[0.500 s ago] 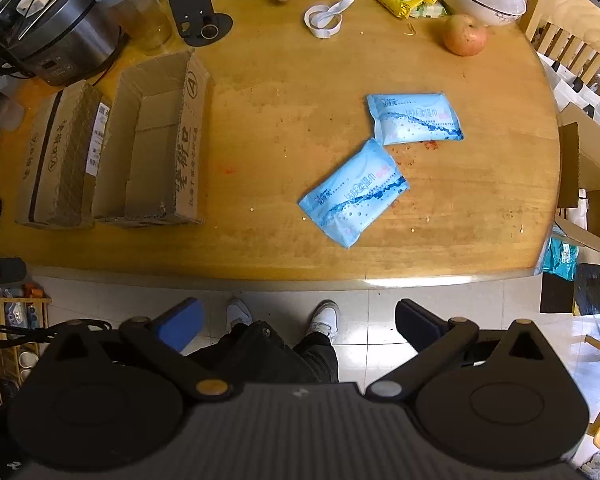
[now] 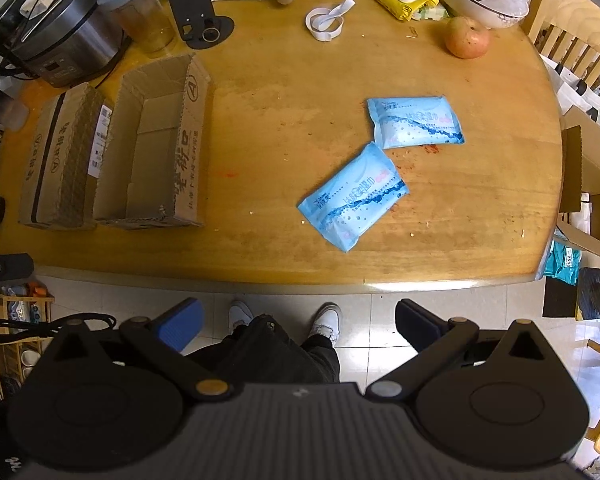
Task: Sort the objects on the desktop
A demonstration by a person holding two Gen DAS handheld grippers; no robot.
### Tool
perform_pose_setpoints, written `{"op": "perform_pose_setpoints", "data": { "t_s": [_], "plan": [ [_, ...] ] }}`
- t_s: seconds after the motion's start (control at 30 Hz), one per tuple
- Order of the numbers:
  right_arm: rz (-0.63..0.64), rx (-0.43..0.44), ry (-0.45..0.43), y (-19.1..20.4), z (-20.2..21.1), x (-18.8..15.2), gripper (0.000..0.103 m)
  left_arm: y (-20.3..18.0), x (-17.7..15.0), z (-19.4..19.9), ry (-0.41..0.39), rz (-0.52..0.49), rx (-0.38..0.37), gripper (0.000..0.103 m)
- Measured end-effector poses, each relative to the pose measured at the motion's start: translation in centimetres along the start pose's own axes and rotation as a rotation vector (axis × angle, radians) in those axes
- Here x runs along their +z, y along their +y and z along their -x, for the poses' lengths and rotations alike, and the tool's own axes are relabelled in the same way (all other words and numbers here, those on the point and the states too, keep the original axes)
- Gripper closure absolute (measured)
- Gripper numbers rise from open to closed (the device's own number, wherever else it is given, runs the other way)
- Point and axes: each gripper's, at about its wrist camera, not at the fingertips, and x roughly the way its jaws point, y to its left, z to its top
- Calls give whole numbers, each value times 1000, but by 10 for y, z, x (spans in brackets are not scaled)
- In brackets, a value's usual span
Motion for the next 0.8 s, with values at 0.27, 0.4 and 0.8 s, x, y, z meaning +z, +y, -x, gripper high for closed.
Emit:
{"op": "perform_pose_setpoints", "data": {
  "t_s": [0.27,0.4,0.8],
  "plan": [
    [-5,2,3,0,-2,0,0,-1,0,1,0,-12,4,0],
    [-4,8,5,-3,-3,0,0,-2,0,0,0,-16,6,0],
    [-6,-17,-9,-9,-8,13,0,-5,14,-10,8,-22,23,0]
  ]
}}
